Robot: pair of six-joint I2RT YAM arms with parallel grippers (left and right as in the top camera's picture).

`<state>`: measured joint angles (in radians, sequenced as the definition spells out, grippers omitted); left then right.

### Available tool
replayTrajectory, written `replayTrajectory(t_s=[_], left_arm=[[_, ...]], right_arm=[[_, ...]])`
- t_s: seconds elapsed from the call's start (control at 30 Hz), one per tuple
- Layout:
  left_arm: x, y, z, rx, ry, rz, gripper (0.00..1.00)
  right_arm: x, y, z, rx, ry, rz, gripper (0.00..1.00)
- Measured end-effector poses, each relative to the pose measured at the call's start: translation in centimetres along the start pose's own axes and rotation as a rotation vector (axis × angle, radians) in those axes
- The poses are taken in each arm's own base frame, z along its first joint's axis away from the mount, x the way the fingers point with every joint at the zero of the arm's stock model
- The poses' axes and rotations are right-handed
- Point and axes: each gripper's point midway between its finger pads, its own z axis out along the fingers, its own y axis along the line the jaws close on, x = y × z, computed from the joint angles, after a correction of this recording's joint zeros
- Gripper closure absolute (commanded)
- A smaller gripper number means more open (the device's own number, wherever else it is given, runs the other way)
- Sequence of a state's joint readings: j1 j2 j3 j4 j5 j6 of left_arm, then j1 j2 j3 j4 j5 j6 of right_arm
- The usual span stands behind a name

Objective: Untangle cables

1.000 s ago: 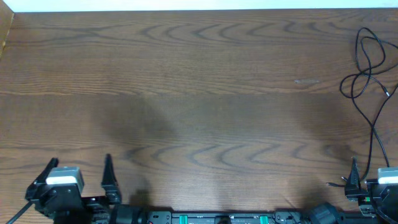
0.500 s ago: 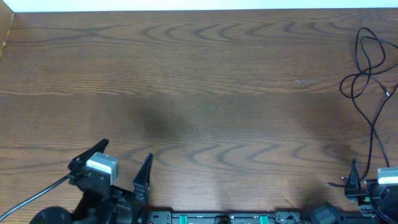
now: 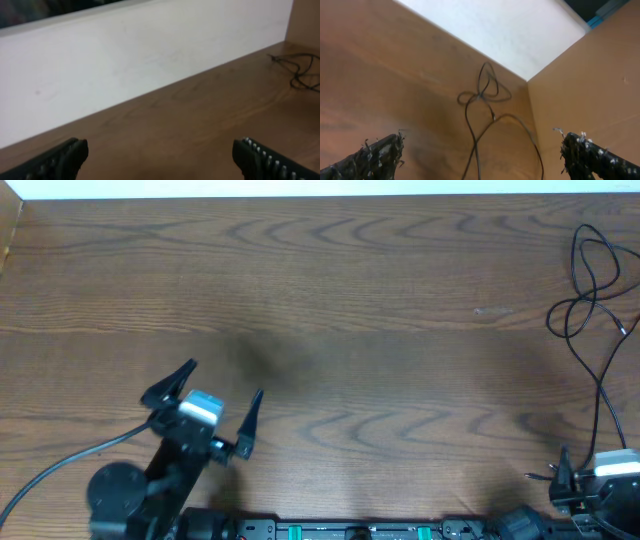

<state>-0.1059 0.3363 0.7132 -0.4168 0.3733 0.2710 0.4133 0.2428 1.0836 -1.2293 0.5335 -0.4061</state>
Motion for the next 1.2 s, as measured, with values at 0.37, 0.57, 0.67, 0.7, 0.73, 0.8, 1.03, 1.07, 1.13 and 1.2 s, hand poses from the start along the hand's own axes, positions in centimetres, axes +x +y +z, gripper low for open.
replayTrajectory(t_s=[0.37,0.57,0.67,0.7,0.73,0.8,1.03,1.07,1.13,1.2], left_arm=[[6.9,-0.9,5.0,0.048,-0.107,0.030,0.03],[10.1,-0.7,5.1,0.008,-0.150,0.047,0.02],[10.7,0.1,4.8,-0.032,-0.152,0.049,0.02],[10.7,0.4,4.6,-0.045,-0.152,0.050,0.03],[10.8,0.6,4.5,-0.056,-0.149,0.048,0.02],[11.4,1.0,4.3,-0.075,-0.126,0.040,0.02],[14.0,1.1,3.8,-0.090,-0.030,-0.004,0.02],[14.2,1.0,3.8,-0.090,-0.026,-0.006,0.02],[15.0,1.0,3.8,-0.094,-0.011,-0.011,0.02],[15.9,0.9,3.9,-0.096,0.001,-0.017,0.02]], right_arm=[[4.0,1.6,-0.4,-0.070,0.154,-0.100,0.01],[5.2,1.9,-0.6,-0.088,0.199,-0.128,0.01],[5.5,2.0,-0.7,-0.093,0.209,-0.135,0.01],[5.6,2.0,-0.7,-0.094,0.213,-0.137,0.01],[5.6,2.0,-0.7,-0.095,0.214,-0.138,0.01],[5.7,2.0,-0.7,-0.096,0.216,-0.140,0.01],[5.7,2.1,-0.7,-0.097,0.219,-0.141,0.01],[5.7,2.1,-0.7,-0.097,0.219,-0.141,0.01],[5.7,2.1,-0.7,-0.097,0.218,-0.141,0.01],[5.7,2.1,-0.7,-0.097,0.218,-0.141,0.01]])
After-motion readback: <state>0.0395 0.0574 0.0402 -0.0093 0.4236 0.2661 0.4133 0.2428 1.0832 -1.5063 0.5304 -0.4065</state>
